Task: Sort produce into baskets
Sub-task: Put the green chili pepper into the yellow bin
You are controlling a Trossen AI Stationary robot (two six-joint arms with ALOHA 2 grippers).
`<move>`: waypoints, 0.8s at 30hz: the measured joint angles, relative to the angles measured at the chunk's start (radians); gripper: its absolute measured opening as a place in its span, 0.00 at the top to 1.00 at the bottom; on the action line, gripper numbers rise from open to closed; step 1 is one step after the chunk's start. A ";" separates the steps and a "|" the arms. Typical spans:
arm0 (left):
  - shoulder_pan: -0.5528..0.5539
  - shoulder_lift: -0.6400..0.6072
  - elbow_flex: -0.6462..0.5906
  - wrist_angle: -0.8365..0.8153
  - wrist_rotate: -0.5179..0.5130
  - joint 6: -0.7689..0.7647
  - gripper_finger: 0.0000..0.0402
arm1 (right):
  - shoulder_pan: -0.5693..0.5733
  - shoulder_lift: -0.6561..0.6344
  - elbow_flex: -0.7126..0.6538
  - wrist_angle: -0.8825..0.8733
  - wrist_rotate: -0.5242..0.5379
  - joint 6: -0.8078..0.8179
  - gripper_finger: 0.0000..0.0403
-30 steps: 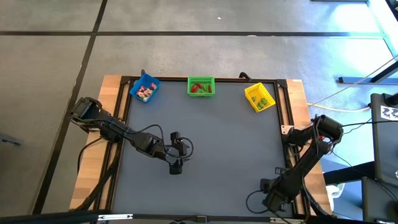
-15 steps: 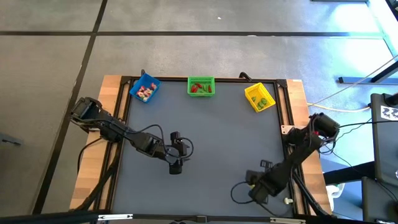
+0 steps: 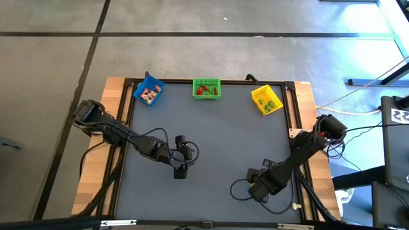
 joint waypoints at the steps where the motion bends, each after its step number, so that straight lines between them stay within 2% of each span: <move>1: 0.000 0.000 0.000 -0.002 0.000 0.000 0.35 | 0.000 0.000 0.000 0.001 -0.003 -0.003 0.65; 6: 0.000 0.000 0.000 -0.003 0.000 0.000 0.35 | -0.004 -0.001 0.001 0.012 -0.018 -0.036 0.48; 10: 0.000 0.000 0.000 -0.004 0.000 -0.004 0.35 | -0.003 -0.010 0.001 0.010 -0.044 -0.056 0.40; 13: 0.000 0.000 0.000 -0.004 0.000 -0.006 0.35 | 0.011 -0.041 0.001 0.011 -0.038 -0.055 0.38; 24: 0.000 0.000 0.000 -0.005 0.000 -0.010 0.35 | 0.122 -0.101 0.001 0.009 0.119 0.023 0.41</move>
